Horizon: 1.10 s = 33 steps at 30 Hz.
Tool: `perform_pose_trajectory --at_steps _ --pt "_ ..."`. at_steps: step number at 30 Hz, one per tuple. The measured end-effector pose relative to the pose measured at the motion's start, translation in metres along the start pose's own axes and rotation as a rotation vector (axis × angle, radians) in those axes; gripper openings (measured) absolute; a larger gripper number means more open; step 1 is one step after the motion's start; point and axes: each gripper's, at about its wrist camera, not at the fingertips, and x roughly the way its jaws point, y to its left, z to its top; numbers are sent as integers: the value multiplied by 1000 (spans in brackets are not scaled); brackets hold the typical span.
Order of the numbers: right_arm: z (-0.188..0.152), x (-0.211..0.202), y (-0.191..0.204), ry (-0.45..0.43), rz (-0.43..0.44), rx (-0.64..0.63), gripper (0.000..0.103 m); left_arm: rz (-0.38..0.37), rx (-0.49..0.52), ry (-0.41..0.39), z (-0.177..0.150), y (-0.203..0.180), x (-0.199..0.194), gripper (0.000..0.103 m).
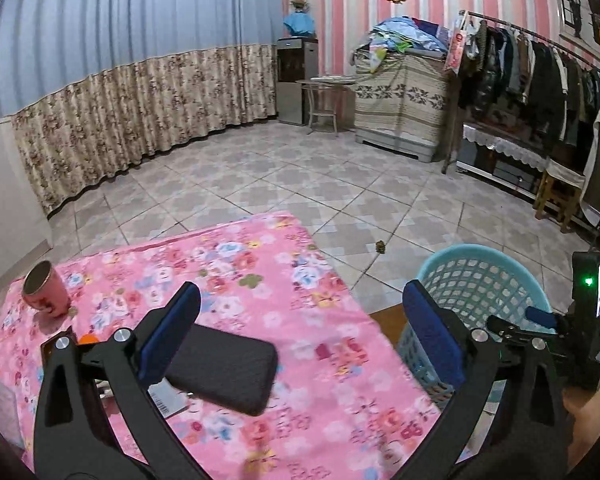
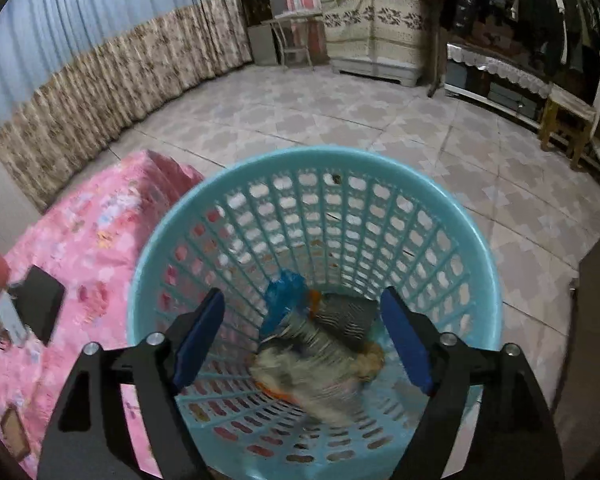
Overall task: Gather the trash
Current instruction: 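Move both open tools back over the sheet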
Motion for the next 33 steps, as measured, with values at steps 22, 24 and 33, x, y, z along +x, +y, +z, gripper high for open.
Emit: perform_pose_trajectory --at_steps 22,24,33 --pt "-23 -96 111 -265 190 -109 99 163 -102 9 -51 145 -38 98" --pt "-27 -94 132 -242 235 -122 99 209 -97 0 -57 163 -43 98" --pt "-46 -82 223 -198 245 -254 99 256 -186 46 -87 248 -37 98"
